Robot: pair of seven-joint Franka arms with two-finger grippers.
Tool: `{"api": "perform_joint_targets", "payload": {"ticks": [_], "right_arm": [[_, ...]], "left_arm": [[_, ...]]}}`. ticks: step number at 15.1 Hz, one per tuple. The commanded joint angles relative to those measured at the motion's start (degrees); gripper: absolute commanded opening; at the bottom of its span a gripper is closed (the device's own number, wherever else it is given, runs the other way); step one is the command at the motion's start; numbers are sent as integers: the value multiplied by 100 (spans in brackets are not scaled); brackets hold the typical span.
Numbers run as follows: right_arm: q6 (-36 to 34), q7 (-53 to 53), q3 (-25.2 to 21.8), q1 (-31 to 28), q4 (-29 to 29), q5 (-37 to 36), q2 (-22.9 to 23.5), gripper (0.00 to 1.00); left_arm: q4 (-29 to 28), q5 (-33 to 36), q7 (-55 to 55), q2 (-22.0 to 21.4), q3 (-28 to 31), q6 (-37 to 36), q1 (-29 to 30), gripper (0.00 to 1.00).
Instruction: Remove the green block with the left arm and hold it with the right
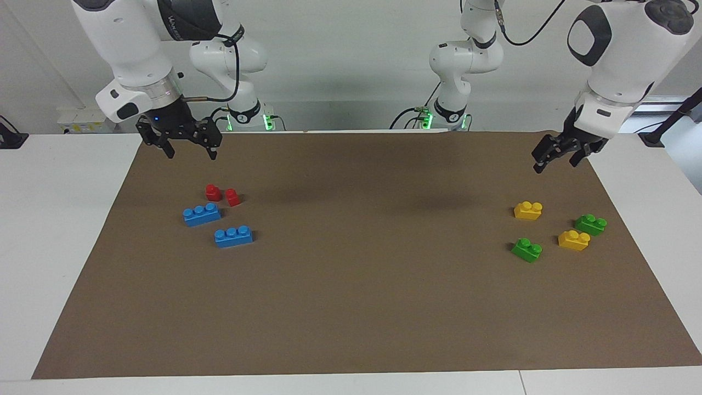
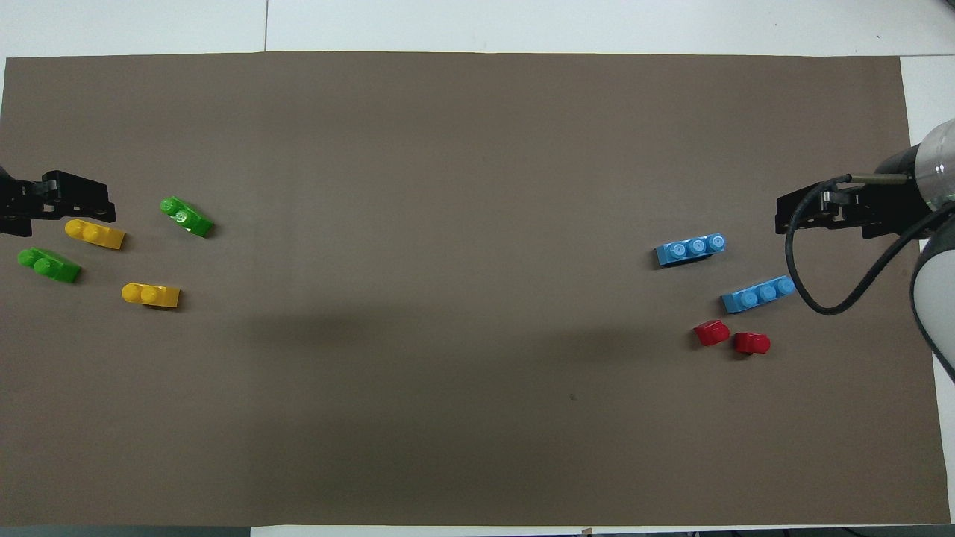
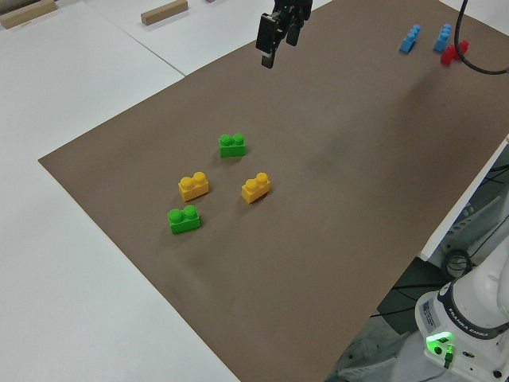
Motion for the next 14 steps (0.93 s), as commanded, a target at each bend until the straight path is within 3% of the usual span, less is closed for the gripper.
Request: {"api": "perform_joint_targets", "payload": {"ticks": [1, 14], "right_arm": [[-43, -154, 30, -193, 139, -34, 102, 100], [-96, -638, 12, -317, 112, -140, 94, 100]], "left_arm": [[68, 27, 235, -136, -32, -188, -6, 100], [200, 18, 358, -163, -93, -407, -6, 100]]}}
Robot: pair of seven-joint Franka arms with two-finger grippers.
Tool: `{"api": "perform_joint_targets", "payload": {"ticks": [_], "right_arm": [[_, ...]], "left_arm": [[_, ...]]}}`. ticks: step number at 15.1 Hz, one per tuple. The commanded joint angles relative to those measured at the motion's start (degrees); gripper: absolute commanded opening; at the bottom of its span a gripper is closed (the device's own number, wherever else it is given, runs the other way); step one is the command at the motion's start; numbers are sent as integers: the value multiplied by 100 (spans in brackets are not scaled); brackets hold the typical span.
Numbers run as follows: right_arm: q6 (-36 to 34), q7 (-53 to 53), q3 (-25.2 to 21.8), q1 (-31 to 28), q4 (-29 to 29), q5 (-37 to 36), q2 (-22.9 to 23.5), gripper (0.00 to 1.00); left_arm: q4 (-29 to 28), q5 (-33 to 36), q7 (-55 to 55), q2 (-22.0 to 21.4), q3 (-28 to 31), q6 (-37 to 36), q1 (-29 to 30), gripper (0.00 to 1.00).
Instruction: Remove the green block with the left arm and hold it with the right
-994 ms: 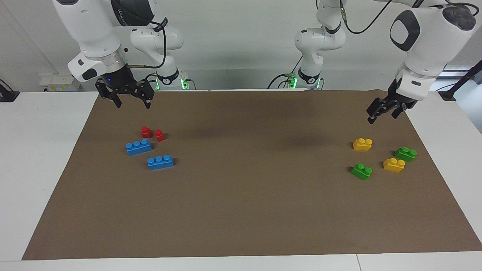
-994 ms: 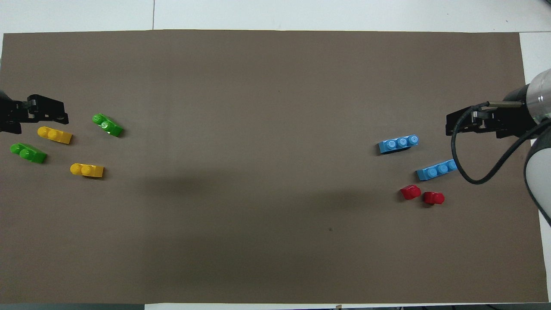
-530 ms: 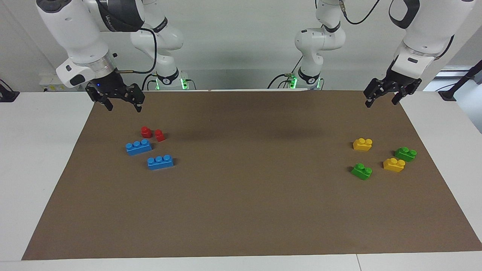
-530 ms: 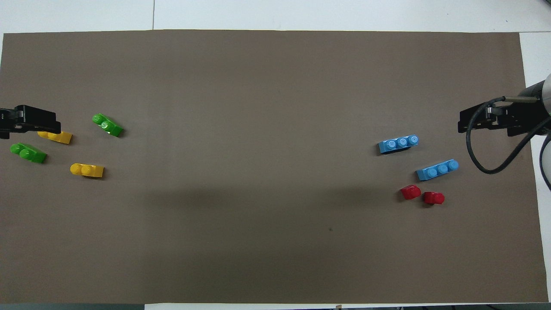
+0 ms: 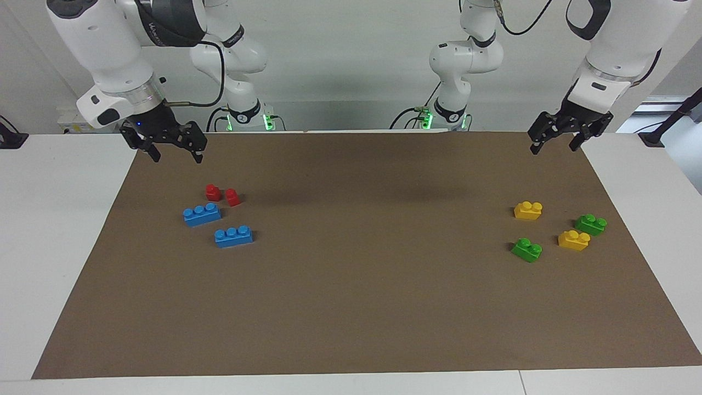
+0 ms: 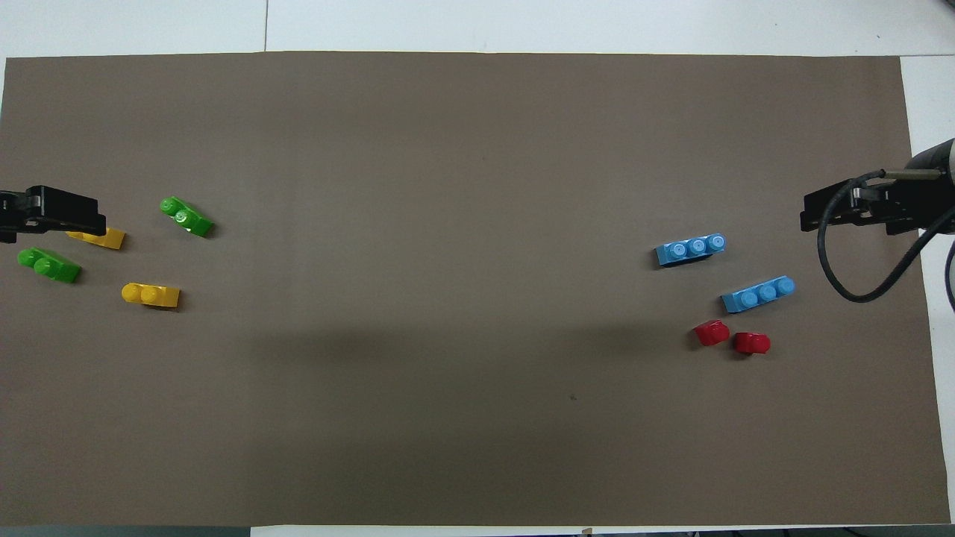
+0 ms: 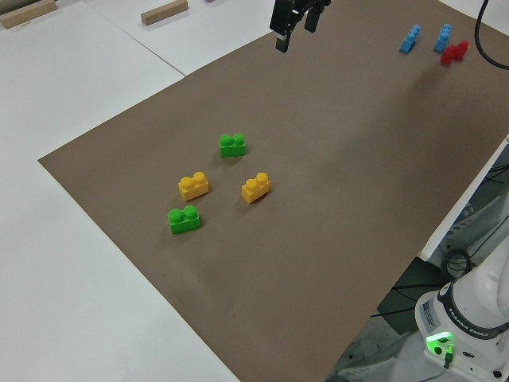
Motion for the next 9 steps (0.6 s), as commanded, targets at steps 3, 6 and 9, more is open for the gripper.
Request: {"api": "perform_joint_targets", "payload": {"ticks": [3, 6, 9], "right_arm": [[-83, -279, 30, -70, 83, -135, 60, 100], [-91, -288, 30, -70, 65, -126, 51, 100], [-100, -288, 30, -79, 56, -118, 42, 100]], "left_arm": [[90, 18, 93, -32, 4, -156, -6, 100], [99, 18, 93, -32, 4, -156, -6, 100], [90, 18, 85, -41, -5, -156, -6, 100]]}}
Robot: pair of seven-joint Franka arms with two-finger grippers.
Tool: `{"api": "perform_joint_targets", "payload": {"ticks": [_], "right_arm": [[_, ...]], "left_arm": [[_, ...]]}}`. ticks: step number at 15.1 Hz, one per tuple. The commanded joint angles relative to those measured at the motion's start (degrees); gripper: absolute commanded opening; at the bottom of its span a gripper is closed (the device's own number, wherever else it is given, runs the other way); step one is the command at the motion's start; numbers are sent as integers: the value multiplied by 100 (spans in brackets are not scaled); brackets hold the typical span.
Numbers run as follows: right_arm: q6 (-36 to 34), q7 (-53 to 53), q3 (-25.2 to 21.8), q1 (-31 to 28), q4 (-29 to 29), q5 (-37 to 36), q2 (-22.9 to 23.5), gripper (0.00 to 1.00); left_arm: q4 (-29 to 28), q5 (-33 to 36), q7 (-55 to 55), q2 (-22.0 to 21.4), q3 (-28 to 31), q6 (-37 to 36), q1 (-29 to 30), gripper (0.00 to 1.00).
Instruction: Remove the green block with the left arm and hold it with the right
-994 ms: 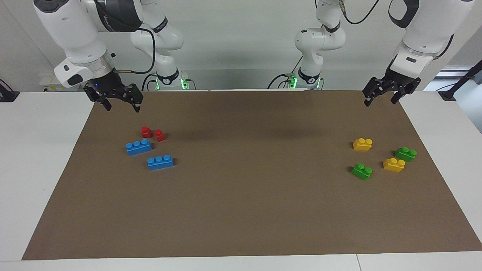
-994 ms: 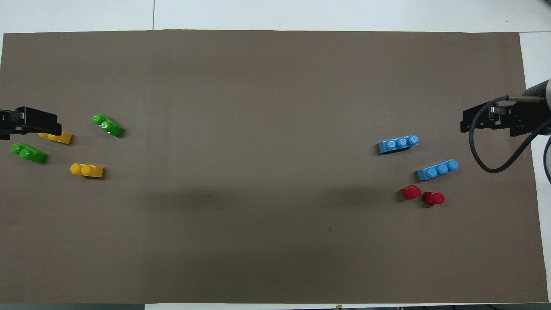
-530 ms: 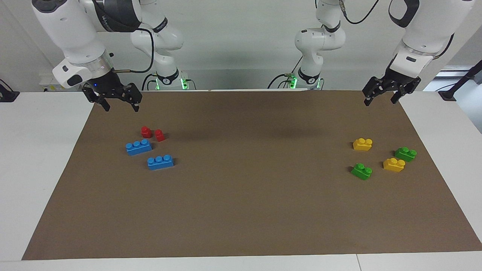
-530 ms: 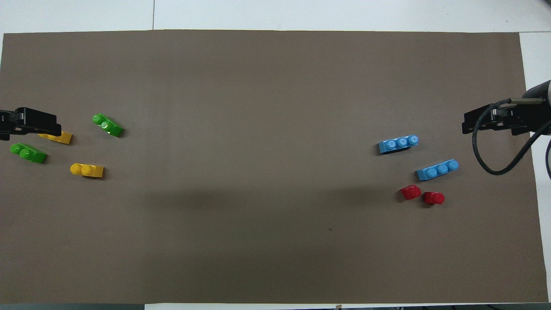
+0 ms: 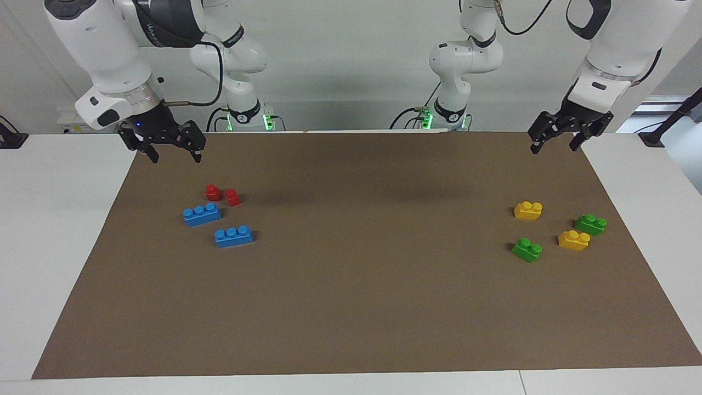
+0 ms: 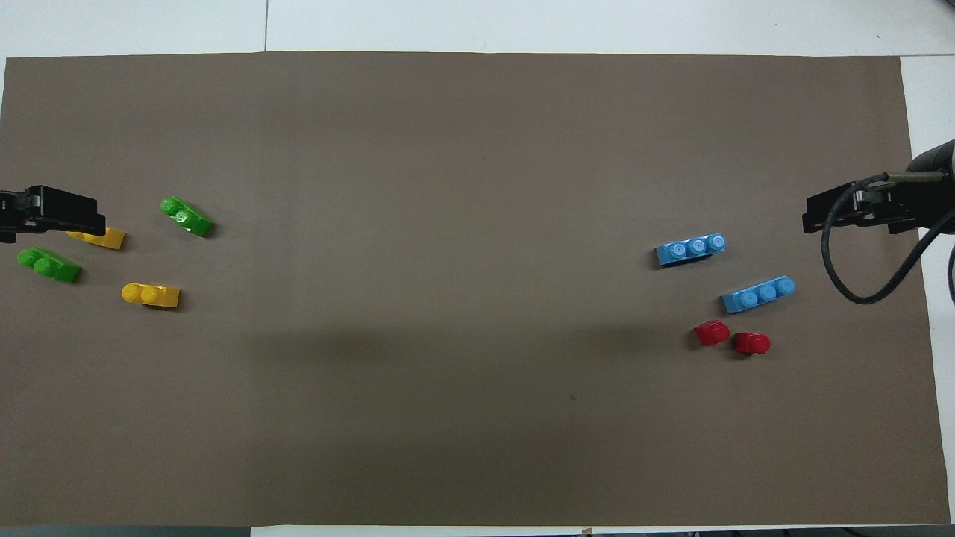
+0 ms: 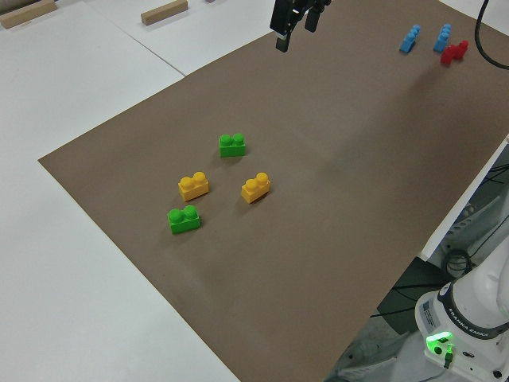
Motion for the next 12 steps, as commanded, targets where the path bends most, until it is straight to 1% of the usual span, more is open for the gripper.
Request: {"api": "perform_joint_targets", "payload": {"ticks": [1, 12], "right_arm": [[-106, -156, 30, -83, 56, -116, 36, 100], [-150, -112, 39, -101, 47, -64, 36, 100]], "left_arm": [[78, 18, 90, -40, -4, -149, -6, 100], [78, 18, 81, -49, -4, -158, -6, 100]]}}
